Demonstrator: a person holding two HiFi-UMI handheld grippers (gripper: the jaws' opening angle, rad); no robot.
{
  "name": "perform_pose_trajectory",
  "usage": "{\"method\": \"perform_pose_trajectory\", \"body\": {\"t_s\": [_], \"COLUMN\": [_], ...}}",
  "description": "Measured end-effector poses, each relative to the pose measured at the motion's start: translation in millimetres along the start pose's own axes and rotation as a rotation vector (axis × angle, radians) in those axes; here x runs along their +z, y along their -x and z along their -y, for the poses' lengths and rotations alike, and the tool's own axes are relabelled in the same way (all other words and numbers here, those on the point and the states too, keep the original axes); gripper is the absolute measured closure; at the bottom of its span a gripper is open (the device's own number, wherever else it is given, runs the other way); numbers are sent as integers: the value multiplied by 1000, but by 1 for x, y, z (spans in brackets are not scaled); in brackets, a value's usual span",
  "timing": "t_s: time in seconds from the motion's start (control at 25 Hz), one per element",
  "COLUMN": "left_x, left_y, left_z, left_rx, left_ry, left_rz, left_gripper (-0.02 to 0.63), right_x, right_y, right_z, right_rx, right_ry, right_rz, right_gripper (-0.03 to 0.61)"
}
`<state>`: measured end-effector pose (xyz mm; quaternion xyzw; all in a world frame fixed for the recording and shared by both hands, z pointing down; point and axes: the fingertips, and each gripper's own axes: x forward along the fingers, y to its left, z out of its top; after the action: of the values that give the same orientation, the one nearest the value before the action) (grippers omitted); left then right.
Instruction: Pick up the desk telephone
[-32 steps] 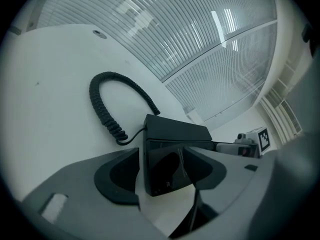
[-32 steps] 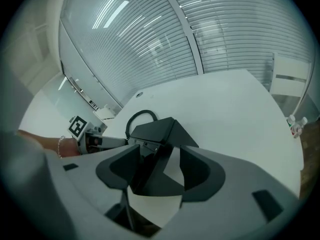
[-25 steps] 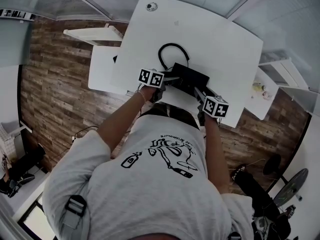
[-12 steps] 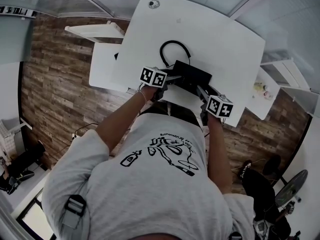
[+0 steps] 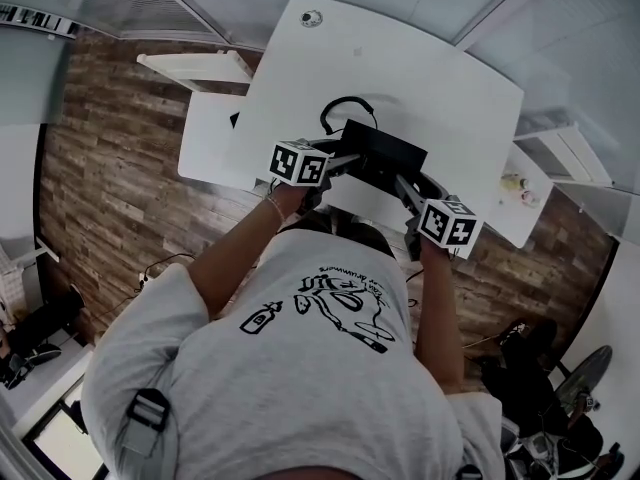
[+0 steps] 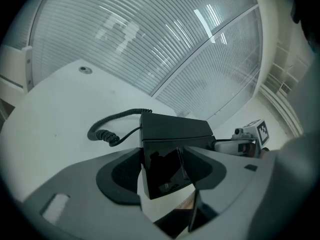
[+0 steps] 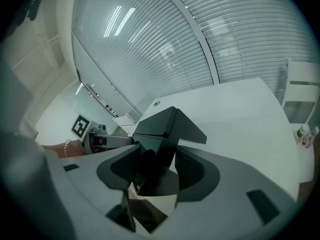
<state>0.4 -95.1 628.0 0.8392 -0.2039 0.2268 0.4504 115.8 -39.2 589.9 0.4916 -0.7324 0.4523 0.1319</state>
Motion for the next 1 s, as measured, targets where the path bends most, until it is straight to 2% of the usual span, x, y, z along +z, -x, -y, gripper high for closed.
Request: {"method": "perform_pose_trajectory", "body": {"t_s": [0.68, 1.0], "left_x": [54, 76], "left_y": [91, 138], "left_z": [87, 137], "left_rx": [-27, -45], "left_ry": [-29, -57], "left_rz": [93, 173], "left_gripper": [354, 353], "right_x": [70, 99], "right_y": [87, 138], "right_z": [-87, -134], "right_rx": [25, 36], "right_ry": [121, 180], "right_rz": [101, 177], "right_gripper": [373, 373]}}
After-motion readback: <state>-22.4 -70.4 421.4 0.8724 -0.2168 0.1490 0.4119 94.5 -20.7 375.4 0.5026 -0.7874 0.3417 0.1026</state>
